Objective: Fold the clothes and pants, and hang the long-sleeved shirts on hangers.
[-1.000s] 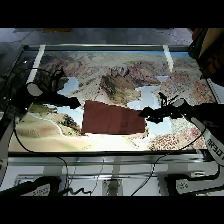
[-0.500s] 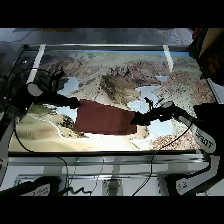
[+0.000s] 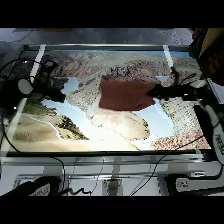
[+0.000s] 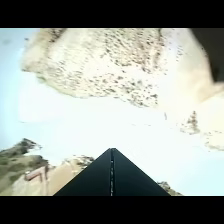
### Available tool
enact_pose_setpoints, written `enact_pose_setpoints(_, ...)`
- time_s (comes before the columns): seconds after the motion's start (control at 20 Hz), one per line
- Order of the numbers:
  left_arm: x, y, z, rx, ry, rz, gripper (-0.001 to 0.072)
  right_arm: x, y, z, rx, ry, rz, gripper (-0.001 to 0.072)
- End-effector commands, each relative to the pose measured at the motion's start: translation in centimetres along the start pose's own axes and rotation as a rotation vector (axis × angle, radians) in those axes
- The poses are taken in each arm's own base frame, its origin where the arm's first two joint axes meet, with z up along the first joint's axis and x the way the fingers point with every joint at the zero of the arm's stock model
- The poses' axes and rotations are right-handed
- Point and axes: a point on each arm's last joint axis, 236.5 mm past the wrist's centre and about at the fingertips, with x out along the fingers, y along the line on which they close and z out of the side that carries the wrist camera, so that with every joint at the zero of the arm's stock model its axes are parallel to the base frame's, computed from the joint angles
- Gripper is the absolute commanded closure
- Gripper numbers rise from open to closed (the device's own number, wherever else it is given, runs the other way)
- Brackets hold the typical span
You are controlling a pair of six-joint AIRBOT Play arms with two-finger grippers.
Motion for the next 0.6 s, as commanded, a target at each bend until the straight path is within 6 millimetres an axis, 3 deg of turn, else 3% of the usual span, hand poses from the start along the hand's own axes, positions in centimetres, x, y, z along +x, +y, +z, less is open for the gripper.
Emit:
enact_pose_setpoints(0.0, -4.5, 3.0, 0.8, 0.088, -0.044, 0.157, 0.0706, -11.7, -6.2, 4.3, 0.133, -0.235, -0.207, 0.069)
enact_pose_setpoints(0.15, -6.3, 3.0, 1.4, 0.091, -0.084, 0.175, 0.0705, -23.6, -13.7, 3.4, 0.352, -0.437, -0.412, 0.069)
enact_pose_setpoints(0.3, -6.4, 3.0, 1.5, 0.091, -0.087, 0.174, 0.0705, -34.6, -19.3, -0.9, 0.613, -0.635, -0.559, 0.069)
enact_pose_setpoints(0.4, -6.4, 2.9, 1.4, 0.091, -0.086, 0.174, 0.0705, -39.7, -21.8, -5.0, 0.819, -0.737, -0.609, 0.069)
enact_pose_setpoints(0.55, -6.3, 2.6, 1.5, 0.079, -0.092, 0.159, 0.0705, -43.4, -24.5, -12.0, 1.06, -0.743, -0.719, 0.069)
